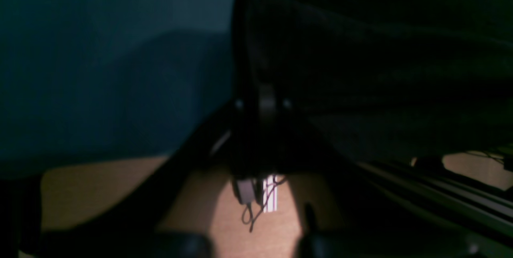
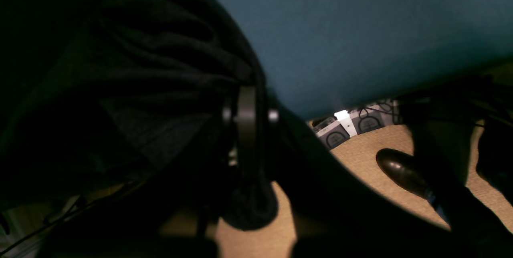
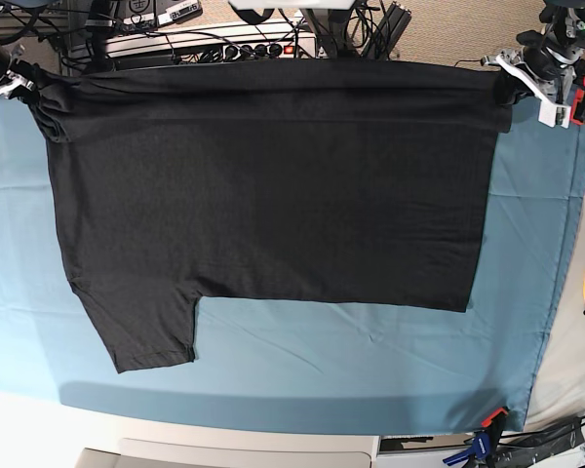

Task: Fold the T-shirt properly
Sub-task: 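Pull the folded edge taut with both grippers, away from the hem, then open both grippers and release the shirt edge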

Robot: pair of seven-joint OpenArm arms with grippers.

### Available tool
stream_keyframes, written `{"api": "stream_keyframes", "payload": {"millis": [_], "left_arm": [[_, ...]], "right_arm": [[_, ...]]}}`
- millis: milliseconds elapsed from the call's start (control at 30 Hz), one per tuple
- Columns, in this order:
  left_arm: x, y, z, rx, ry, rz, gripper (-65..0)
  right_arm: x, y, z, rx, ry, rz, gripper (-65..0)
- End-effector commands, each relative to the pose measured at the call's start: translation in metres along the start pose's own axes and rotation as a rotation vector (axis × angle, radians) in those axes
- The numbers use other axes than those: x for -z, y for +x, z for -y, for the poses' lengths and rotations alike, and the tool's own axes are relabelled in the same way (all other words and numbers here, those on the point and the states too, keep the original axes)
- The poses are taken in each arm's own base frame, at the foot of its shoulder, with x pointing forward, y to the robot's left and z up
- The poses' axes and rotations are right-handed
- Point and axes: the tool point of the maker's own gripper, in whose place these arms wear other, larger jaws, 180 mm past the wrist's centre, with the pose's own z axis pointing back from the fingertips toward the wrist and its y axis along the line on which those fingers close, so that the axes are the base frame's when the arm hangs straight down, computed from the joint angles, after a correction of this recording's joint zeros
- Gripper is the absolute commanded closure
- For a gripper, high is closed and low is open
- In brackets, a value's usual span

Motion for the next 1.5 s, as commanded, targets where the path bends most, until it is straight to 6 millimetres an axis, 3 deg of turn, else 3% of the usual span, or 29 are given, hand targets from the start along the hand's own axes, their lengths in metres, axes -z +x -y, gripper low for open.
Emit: {"api": "stream_keyframes", "payload": {"millis": [0, 100, 200, 267, 500, 700, 833, 933, 1000, 1033, 1167, 1367, 1467], "left_arm": [[-0.005, 0.008, -0.008, 0.017, 0.031, 0.024, -10.2], [-0.005, 0.009, -0.009, 0.023, 0.036, 0.025, -15.3], [-0.005, 0.008, -0.009, 0.023, 0.037, 0.024, -16.2], [-0.005, 0.008, -0.009, 0.025, 0.039, 0.023, -16.2], [-0.005, 0.007, -0.009, 0.025, 0.039, 0.015, -16.2], [-0.012, 0.017, -0.001, 0.061, 0.031, 0.031, -16.2], [-0.043, 0.041, 0.018, 0.166, 0.037, 0.081, -16.2], [-0.079, 0.077, 0.048, 0.303, 0.045, 0.191, -16.2], [-0.091, 0.088, 0.042, 0.337, 0.096, 0.218, -16.2], [-0.097, 0.100, 0.046, 0.358, 0.068, 0.273, -16.2], [-0.107, 0.126, 0.029, 0.338, 0.154, 0.350, -16.2], [-0.112, 0.161, 0.034, 0.352, 0.162, 0.488, -16.2], [-0.117, 0.180, 0.037, 0.381, 0.161, 0.544, -16.2]], "right_arm": [[-0.007, 0.016, 0.006, -0.021, -0.027, 0.039, 0.0], [-0.006, 0.012, 0.005, -0.012, -0.023, 0.035, 0.0], [-0.007, 0.011, 0.003, -0.003, -0.011, 0.038, -19.1], [-0.007, 0.010, 0.004, -0.002, -0.011, 0.036, -25.7], [-0.014, 0.018, 0.006, 0.006, -0.010, 0.073, -25.8], [-0.052, 0.052, 0.030, 0.025, -0.065, 0.228, -25.8], [-0.084, 0.078, 0.044, 0.049, -0.095, 0.348, -25.8], [-0.101, 0.094, 0.045, 0.054, -0.088, 0.414, -25.8], [-0.108, 0.106, 0.034, 0.026, -0.044, 0.463, -25.8], [-0.111, 0.112, 0.023, -0.021, -0.014, 0.485, -25.8], [-0.125, 0.143, -0.018, -0.206, 0.004, 0.566, -25.8], [-0.160, 0.212, -0.064, -0.442, -0.196, 0.780, -25.8], [-0.157, 0.237, -0.079, -0.501, -0.280, 0.817, -25.8]]}}
